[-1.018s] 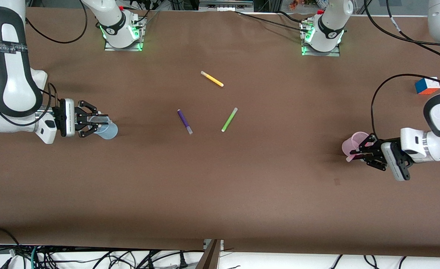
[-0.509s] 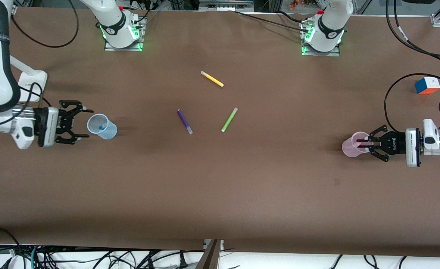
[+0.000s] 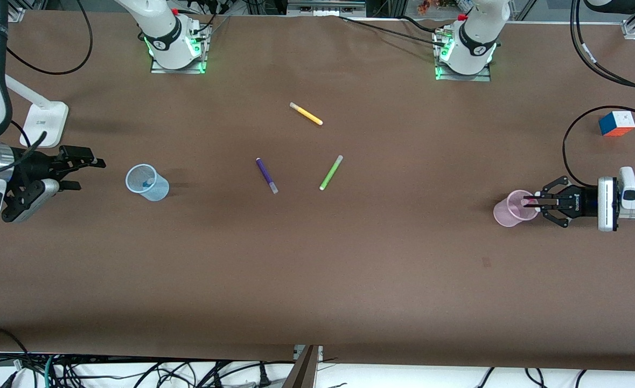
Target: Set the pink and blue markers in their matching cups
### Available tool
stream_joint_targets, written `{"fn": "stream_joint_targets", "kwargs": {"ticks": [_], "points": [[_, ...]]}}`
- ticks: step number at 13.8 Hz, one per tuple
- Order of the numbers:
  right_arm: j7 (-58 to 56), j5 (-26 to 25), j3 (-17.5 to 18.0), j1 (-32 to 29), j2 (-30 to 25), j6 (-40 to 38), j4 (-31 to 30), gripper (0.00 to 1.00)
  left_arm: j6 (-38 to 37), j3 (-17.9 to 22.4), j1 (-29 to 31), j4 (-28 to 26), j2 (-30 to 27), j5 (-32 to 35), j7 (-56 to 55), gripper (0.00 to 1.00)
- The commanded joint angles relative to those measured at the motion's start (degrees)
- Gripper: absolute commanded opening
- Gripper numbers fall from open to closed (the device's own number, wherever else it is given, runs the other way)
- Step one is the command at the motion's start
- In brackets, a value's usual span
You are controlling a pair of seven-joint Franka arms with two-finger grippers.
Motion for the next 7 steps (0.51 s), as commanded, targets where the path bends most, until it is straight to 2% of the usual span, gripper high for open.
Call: {"fn": "stream_joint_targets", "kwargs": {"ticks": [1, 2, 3, 4, 5, 7], "points": [[14.94, -7.87, 4.63, -0.50, -3.03, -2.52, 0.29, 1.00, -1.46, -0.64, 0.70, 1.50, 2.19, -1.52, 5.23, 0.00], [19.86, -11.12, 6.13, -0.94, -4.70, -2.61, -0.84, 1.00, -1.46, -0.64, 0.78, 1.51, 2.37, -1.52, 5.84, 0.00], [24.00, -13.41, 8.41, -1.90, -7.32, -2.53, -2.51, 1.00, -1.46, -0.64, 0.79, 1.51, 2.46, -1.52, 5.84, 0.17], [25.35, -15.61, 11.22, -3.82, -9.26, -2.61, -3.39, 1.00, -1.46, -0.64, 0.87, 1.51, 2.37, -1.52, 5.58, 0.88], [25.27, -17.03, 13.77, -6.45, -11.98, -2.35, -5.32, 1.00, -1.55, -0.64, 0.96, 1.51, 2.29, -1.52, 5.23, 1.00], [25.36, -17.30, 14.94, -7.62, -16.38, -1.56, -7.44, 1.00, -1.73, -0.29, 1.49, 1.85, 1.67, -0.82, 1.82, 1.00]]}}
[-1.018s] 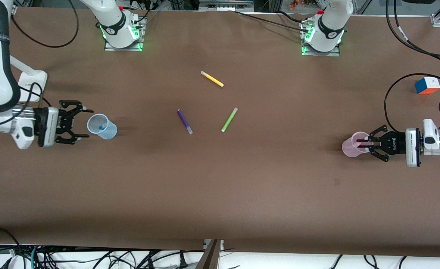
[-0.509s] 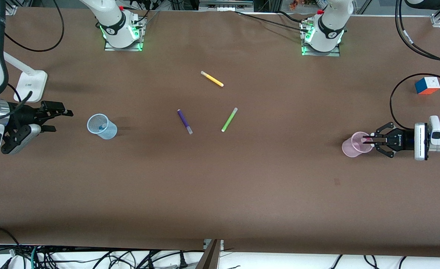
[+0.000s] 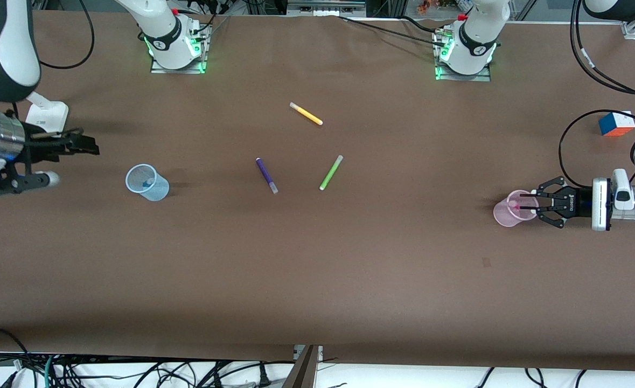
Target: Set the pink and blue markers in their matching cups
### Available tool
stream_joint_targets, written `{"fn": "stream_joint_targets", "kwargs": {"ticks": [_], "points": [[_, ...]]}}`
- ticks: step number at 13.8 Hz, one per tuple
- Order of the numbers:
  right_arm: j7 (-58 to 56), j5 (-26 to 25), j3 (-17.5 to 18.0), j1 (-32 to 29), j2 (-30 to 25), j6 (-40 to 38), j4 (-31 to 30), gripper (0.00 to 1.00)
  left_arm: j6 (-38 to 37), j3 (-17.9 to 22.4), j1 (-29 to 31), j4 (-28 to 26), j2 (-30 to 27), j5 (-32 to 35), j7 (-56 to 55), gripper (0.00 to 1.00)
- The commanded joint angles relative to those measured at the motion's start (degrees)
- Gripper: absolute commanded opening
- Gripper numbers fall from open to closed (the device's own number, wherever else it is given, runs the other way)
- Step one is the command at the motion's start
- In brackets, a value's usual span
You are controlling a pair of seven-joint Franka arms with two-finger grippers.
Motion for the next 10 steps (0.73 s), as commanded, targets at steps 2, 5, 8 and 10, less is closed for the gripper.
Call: {"fn": "stream_joint_targets", "kwargs": {"ticks": [2, 5, 8, 10], "points": [[0.97, -1.49, 2.15, -2.97, -11.29, 0.24, -5.34, 1.00, -5.53, 0.51, 1.04, 4.99, -0.24, -0.11, -6.62, 1.00], [0.62, -2.36, 1.97, -3.85, -13.69, -1.87, -6.05, 1.00, -5.99, -0.18, 0.33, 9.31, -2.95, 6.55, -24.62, 1.00], [4.20, -2.28, 2.24, -3.85, -14.31, -4.25, -5.61, 1.00, -5.91, -0.54, -2.03, 9.84, -6.55, 9.20, -39.66, 1.00], [6.24, -1.84, 2.24, -3.85, -14.05, -4.60, -5.52, 1.00, -5.82, -0.63, -4.93, 9.84, -10.68, 13.93, -50.99, 1.00]]}}
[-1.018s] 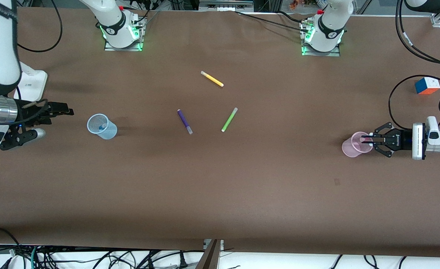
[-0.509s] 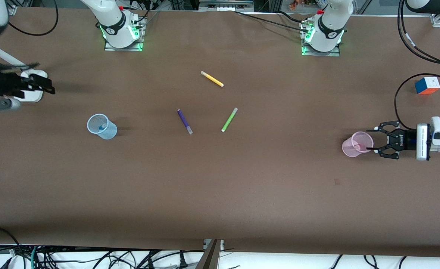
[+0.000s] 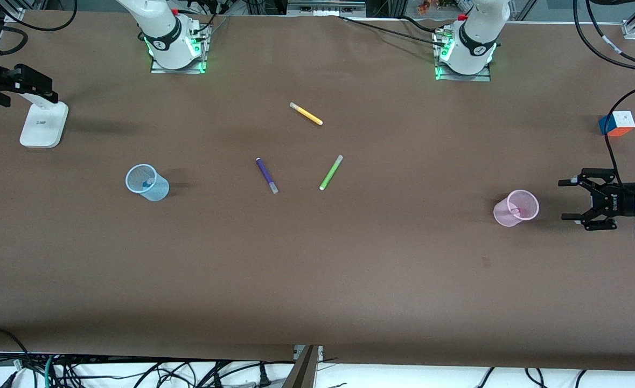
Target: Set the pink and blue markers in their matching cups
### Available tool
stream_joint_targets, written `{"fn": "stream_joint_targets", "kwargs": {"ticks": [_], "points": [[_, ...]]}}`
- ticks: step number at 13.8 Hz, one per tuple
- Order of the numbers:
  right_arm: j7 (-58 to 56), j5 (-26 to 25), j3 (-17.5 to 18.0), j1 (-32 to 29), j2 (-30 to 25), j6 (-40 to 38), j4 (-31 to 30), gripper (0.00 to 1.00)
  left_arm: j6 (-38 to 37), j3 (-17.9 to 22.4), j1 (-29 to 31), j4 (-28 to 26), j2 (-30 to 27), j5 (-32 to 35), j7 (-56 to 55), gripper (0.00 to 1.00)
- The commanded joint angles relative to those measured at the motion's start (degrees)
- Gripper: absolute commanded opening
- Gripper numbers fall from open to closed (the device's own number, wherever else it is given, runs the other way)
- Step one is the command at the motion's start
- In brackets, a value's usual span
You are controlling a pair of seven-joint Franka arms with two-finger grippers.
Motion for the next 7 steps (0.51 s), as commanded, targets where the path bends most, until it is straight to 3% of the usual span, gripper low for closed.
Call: {"fn": "stream_joint_targets", "kwargs": {"ticks": [1, 7], "points": [[2.14, -0.09, 0.89, -0.94, -0.13, -0.75, -0.14, 1.00, -0.38, 0.32, -4.71, -0.36, -6.67, 6.18, -15.99, 1.00], [1.79, -0.26, 0.62, -1.02, 2.86, -2.86, 4.17, 1.00, 0.41, 0.76, -18.15, -2.19, -20.55, 24.62, -51.77, 1.00]]}}
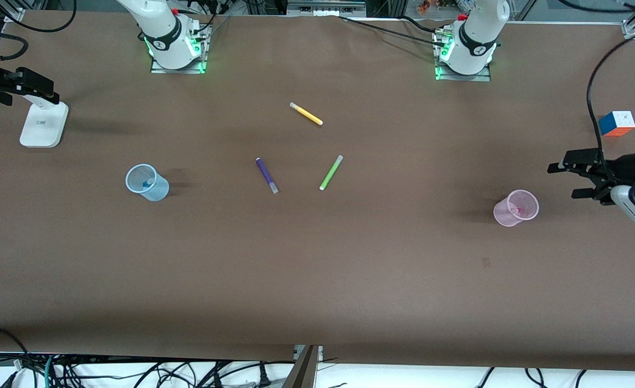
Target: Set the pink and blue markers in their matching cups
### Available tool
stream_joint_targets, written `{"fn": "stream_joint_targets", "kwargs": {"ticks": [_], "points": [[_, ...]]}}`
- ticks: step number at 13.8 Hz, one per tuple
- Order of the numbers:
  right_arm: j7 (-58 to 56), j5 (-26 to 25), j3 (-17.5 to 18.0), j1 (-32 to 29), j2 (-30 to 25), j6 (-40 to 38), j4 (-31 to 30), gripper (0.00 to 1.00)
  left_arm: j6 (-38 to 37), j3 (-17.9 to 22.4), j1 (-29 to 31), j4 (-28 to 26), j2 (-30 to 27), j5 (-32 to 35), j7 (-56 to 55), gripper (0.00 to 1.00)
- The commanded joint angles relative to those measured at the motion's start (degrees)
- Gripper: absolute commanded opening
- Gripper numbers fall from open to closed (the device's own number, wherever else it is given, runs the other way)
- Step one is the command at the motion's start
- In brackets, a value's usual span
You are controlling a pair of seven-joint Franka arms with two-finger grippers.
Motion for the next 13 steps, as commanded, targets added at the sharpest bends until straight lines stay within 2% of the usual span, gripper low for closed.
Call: {"fn": "stream_joint_targets", "kwargs": {"ticks": [1, 2, 5, 6, 8, 13], "points": [[0.65, -0.35, 0.55, -0.82, 1.37, -2.09, 2.64, 1.00, 1.02, 2.23, -8.20, -5.56, -7.59, 9.39, -13.91, 1.00], [0.65, -0.35, 0.55, -0.73, 1.37, -2.62, 2.73, 1.00, 3.03, 4.24, -11.81, -8.72, -10.84, 12.39, -18.93, 1.00], [0.65, -0.62, 0.55, -0.73, 1.46, -2.62, 2.82, 1.00, 15.13, 4.61, -13.42, -22.77, -20.24, 13.29, -29.49, 1.00], [0.65, -0.71, 0.55, -0.73, 1.46, -2.62, 2.73, 1.00, 17.09, 4.78, -13.60, -26.30, -22.10, 13.82, -31.87, 1.00], [0.65, -0.62, 0.55, -0.73, 1.46, -2.62, 2.73, 1.00, 20.70, 9.24, -17.01, -28.96, -23.96, 14.96, -33.13, 1.00], [0.74, -0.44, 0.64, -0.55, 1.46, -2.53, 2.73, 1.00, 20.36, 9.09, -16.94, -28.97, -23.88, 14.97, -32.95, 1.00]]}}
